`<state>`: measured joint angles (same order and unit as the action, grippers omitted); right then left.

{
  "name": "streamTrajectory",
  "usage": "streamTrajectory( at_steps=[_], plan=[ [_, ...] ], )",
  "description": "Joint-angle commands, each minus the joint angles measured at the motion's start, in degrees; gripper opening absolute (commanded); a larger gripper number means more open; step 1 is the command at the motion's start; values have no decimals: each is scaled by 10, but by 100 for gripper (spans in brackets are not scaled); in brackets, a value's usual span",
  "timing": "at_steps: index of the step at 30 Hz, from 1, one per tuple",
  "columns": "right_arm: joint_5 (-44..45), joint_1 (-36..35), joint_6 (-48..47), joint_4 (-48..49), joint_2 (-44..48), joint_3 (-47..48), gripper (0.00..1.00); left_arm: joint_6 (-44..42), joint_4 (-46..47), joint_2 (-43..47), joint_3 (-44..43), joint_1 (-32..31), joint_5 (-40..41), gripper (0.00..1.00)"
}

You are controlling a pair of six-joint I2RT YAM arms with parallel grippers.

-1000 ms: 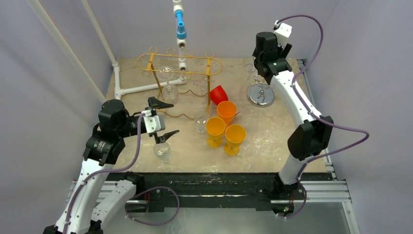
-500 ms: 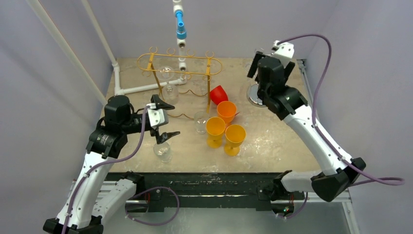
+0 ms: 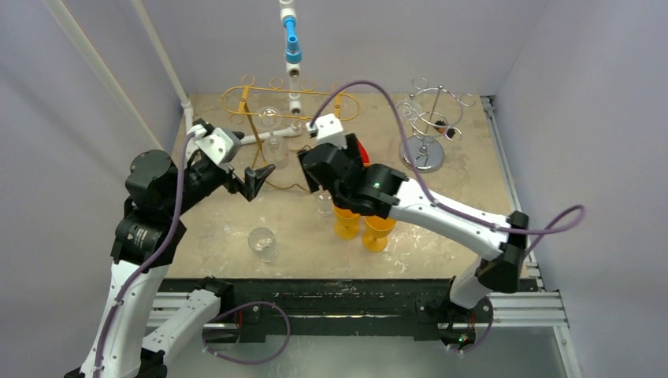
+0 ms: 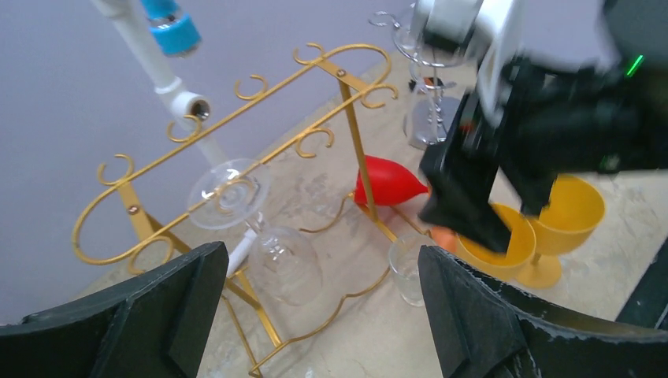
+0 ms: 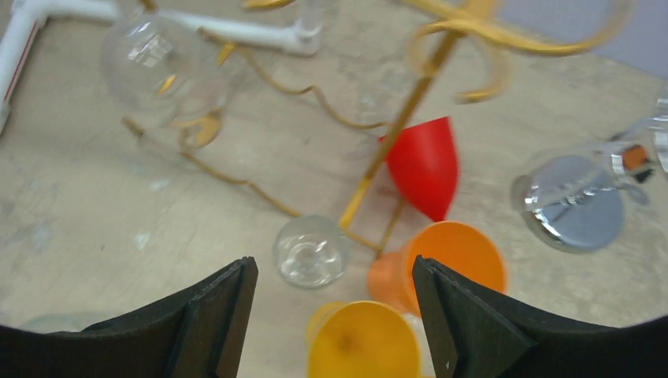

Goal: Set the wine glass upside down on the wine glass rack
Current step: Pick up the wine glass at the center of the board.

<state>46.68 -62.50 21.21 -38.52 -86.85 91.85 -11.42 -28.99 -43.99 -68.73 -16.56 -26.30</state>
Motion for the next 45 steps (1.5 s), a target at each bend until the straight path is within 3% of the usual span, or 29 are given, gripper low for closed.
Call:
streamTrajectory(
  at_steps=[1,6,9,18,36,45],
  plan=[
    [-108,-18,-9,-42,-84,57,80,38,-47,4,-65,0,85,100],
    [-209,-19,-2,-5,-124,38,72,47,-46,22,-76,0,137,100],
    [-223,-18,1,8,-153,31,71,53,-45,30,-79,0,151,100],
    [-187,1,9,-1,-212,51,62,50,-63,36,-92,0,124,100],
    [-213,26,-17,58,-257,2,51,55,-66,33,-78,0,86,100],
    [-243,26,-24,75,-278,11,24,61,-89,41,-59,0,72,100]
  ],
)
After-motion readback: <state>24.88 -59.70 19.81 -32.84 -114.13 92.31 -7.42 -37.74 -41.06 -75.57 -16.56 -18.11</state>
